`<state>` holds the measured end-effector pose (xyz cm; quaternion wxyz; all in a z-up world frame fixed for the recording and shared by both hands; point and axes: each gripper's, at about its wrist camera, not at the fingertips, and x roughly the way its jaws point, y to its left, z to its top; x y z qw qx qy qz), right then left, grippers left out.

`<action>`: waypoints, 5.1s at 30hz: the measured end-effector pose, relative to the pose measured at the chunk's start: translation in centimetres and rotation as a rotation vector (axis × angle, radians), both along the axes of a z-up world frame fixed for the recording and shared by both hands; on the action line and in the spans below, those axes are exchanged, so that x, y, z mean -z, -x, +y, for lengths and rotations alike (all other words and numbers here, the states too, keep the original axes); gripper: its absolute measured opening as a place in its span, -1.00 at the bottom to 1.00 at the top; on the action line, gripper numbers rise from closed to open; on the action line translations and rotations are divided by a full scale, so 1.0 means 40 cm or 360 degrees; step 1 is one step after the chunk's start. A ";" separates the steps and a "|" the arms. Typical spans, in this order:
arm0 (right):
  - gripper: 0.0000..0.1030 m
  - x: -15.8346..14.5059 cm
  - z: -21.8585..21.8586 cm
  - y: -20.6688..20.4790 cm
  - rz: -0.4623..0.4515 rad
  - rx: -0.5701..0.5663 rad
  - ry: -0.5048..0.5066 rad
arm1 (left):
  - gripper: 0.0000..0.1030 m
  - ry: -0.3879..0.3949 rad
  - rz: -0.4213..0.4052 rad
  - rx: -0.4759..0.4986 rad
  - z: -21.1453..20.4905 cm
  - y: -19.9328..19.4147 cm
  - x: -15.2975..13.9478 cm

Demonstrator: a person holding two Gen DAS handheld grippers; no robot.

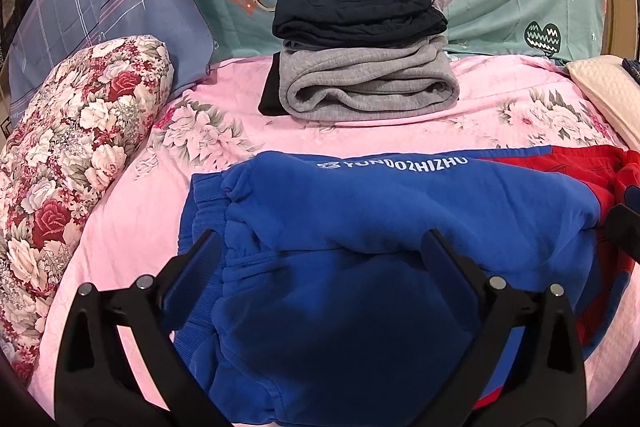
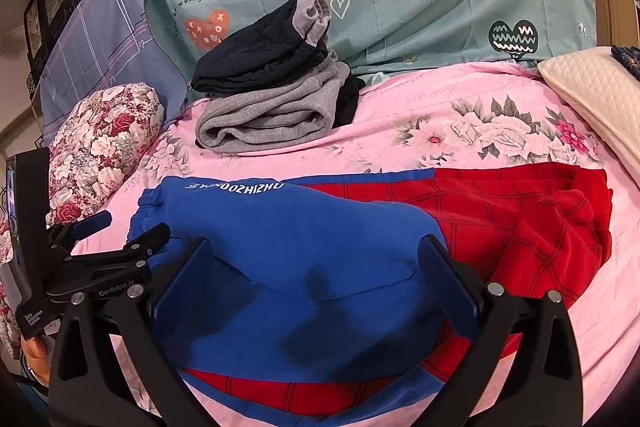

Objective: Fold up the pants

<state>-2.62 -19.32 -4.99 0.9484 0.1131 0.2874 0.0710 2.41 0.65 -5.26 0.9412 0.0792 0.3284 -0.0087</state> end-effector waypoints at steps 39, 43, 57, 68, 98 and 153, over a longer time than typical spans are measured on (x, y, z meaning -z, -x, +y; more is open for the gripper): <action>0.97 0.005 0.016 -0.001 0.0033 -0.0023 -0.0004 | 0.96 -0.0036 -0.0010 -0.0015 0.002 0.001 0.006; 0.97 0.007 0.018 0.000 0.0034 -0.0024 -0.0004 | 0.96 -0.0038 -0.0009 -0.0016 0.002 0.000 0.005; 0.97 0.010 0.021 -0.005 0.0053 -0.0033 -0.0001 | 0.96 -0.0050 -0.0010 -0.0020 0.004 -0.001 0.004; 0.97 0.007 0.017 -0.008 0.0060 -0.0043 0.0000 | 0.96 -0.0053 -0.0010 -0.0020 0.004 -0.002 0.004; 0.97 -0.110 -0.155 0.070 -0.0002 0.0092 -0.0171 | 0.96 0.0303 0.0147 0.0069 0.134 0.046 -0.078; 0.46 0.178 -0.613 0.317 0.0438 0.0452 -0.0742 | -0.68 0.1005 0.0706 -0.0085 0.301 0.003 0.146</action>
